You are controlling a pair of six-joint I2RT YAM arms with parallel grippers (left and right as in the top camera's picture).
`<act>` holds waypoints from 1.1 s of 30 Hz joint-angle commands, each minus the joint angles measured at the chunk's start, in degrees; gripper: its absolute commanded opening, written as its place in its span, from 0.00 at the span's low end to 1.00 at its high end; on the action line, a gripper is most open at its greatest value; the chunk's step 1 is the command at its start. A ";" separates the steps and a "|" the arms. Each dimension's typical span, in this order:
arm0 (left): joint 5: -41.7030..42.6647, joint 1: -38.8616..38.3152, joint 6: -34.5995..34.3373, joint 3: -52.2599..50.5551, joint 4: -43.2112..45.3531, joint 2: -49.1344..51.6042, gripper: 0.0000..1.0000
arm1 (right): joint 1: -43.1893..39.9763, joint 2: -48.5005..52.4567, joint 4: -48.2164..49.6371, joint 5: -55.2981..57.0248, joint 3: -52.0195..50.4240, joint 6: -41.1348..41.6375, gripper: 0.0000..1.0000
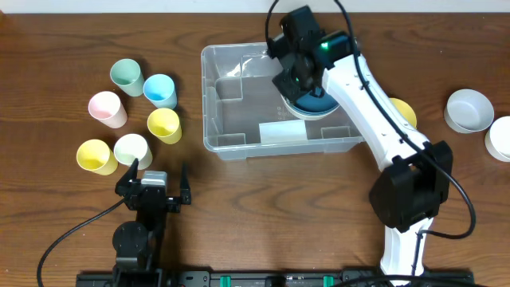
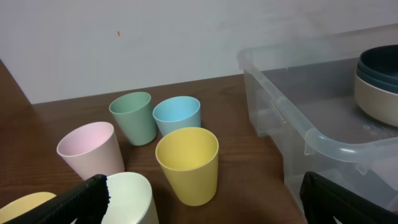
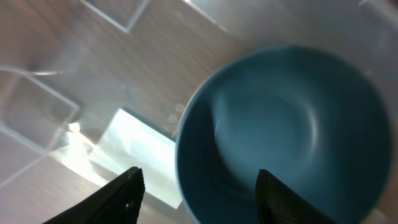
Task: Pack container
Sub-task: 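Carry the second teal bowl into the bin and stack it, then move the right gripper to the yellow bowl and grasp its rim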
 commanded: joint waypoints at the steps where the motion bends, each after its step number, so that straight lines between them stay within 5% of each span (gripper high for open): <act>1: -0.76 0.24 -0.50 -1.20 -1.75 -0.37 0.98 | 0.39 -3.98 -2.21 -0.81 5.27 0.98 0.60; 9: -0.76 0.24 -0.52 -1.20 -1.73 -0.37 0.98 | -3.72 -10.21 -7.17 0.28 9.42 3.87 0.65; 21: -0.76 0.24 -0.52 -1.20 -1.73 -0.37 0.98 | -21.51 -11.67 -15.93 1.75 7.63 18.32 0.63; 33: -0.76 0.24 -0.52 -1.20 -1.75 -0.37 0.98 | -32.00 -11.67 -10.32 0.48 -10.71 20.90 0.64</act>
